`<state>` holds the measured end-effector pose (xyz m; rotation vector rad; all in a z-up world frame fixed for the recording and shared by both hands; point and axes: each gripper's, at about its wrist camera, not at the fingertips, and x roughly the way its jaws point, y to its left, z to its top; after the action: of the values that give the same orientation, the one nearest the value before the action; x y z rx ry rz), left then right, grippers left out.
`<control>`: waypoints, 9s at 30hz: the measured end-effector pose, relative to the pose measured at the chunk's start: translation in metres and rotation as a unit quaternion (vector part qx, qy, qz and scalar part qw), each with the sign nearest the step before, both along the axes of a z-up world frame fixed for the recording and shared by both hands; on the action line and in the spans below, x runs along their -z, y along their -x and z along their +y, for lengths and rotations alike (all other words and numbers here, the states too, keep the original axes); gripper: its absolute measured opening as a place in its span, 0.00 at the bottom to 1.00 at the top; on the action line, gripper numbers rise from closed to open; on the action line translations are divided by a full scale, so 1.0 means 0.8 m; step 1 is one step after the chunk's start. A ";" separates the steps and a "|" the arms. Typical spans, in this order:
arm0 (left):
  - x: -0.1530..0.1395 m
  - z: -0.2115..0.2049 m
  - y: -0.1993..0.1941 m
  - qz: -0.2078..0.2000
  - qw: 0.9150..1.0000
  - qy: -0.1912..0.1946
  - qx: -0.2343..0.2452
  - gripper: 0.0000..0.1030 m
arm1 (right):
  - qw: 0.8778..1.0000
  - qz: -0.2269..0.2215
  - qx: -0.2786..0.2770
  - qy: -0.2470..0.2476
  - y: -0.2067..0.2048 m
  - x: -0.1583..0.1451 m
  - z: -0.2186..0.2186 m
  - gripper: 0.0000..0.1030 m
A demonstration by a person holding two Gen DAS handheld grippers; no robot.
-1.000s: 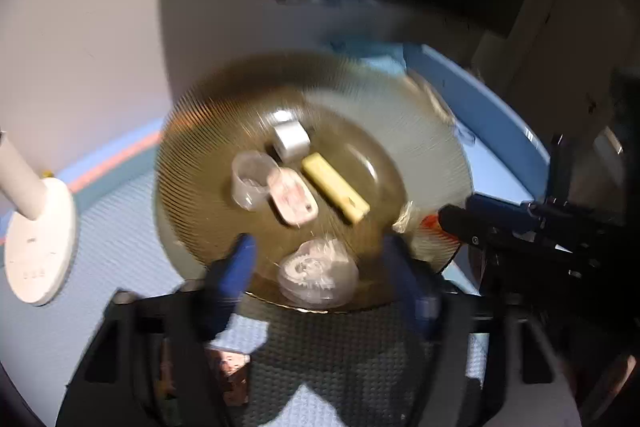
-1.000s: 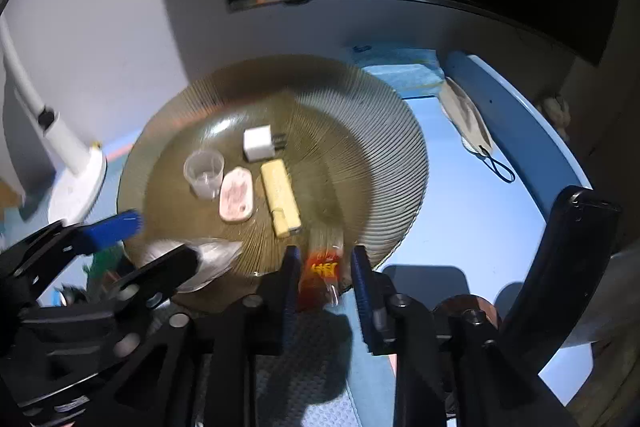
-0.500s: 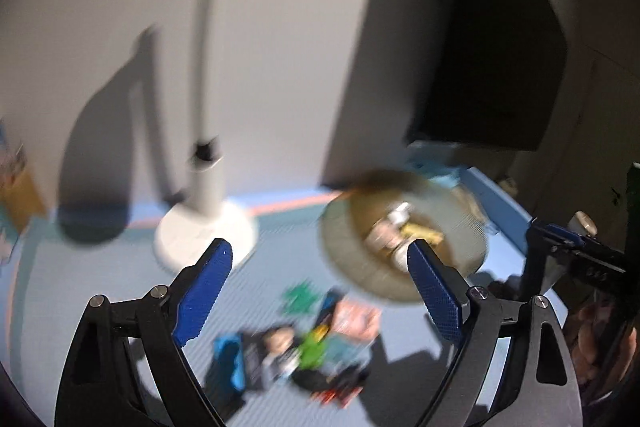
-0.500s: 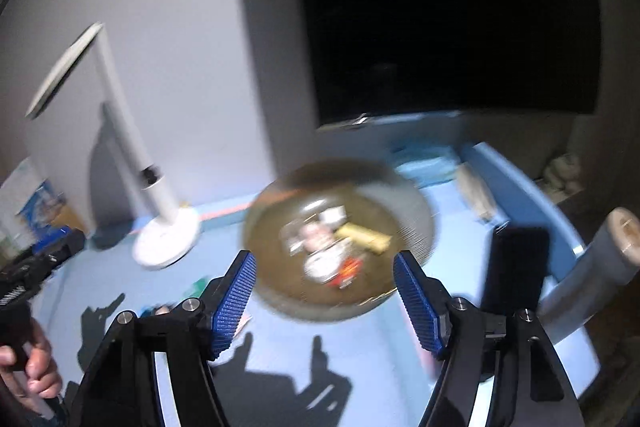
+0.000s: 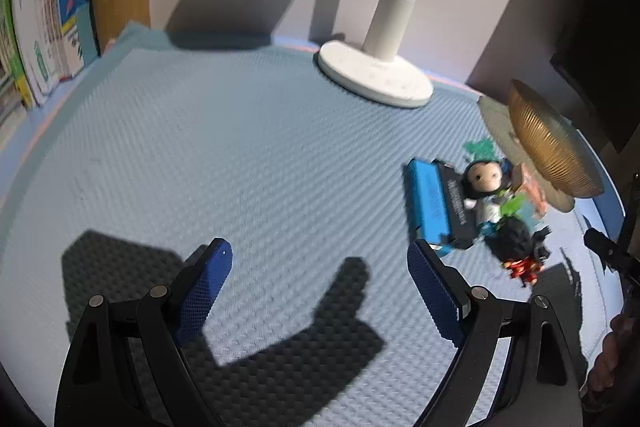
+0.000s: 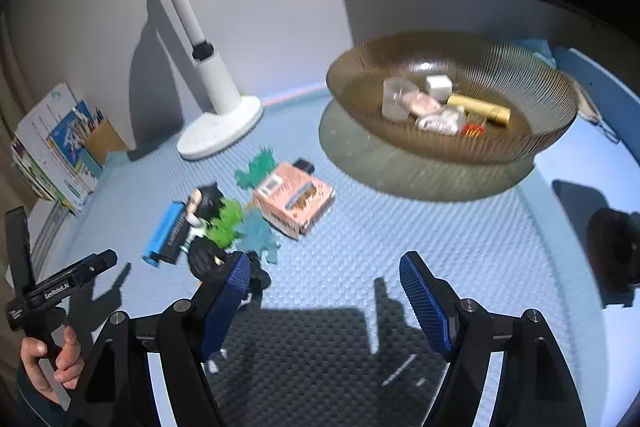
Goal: Organize rigid objects
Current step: 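Grasp the blue box with left tool while right tool grasps pink box, then carry blue box with left tool while right tool carries pink box into bowl, release, then grasp the black box with left tool while right tool grasps black figurine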
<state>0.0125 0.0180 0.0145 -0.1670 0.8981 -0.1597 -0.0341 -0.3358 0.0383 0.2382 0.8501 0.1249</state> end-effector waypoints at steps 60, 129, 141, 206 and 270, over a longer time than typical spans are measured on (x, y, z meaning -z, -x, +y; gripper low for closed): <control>-0.001 -0.103 -0.069 0.008 0.986 -0.094 0.140 0.20 | 0.985 0.036 -0.139 0.096 -0.125 0.036 0.049 0.42; -0.123 -0.384 -0.090 -0.064 0.961 0.015 0.270 0.20 | 0.985 0.050 0.123 0.110 -0.070 -0.093 -0.146 0.39; -0.105 -0.406 -0.101 -0.046 0.962 0.003 0.269 0.24 | 0.976 0.094 0.132 0.147 -0.098 -0.063 -0.156 0.45; 0.010 -0.027 -0.007 0.026 0.998 -0.047 -0.024 0.99 | 0.998 0.058 0.010 0.000 -0.027 0.033 0.010 0.91; 0.011 -0.095 0.009 0.003 0.994 -0.021 0.108 0.21 | 0.993 0.057 -0.088 0.059 0.046 0.019 0.032 0.48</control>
<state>0.0054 -0.0576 0.0057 -0.0305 0.9238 -0.3422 -0.0713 -0.3101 0.0233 0.0592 0.9889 0.2262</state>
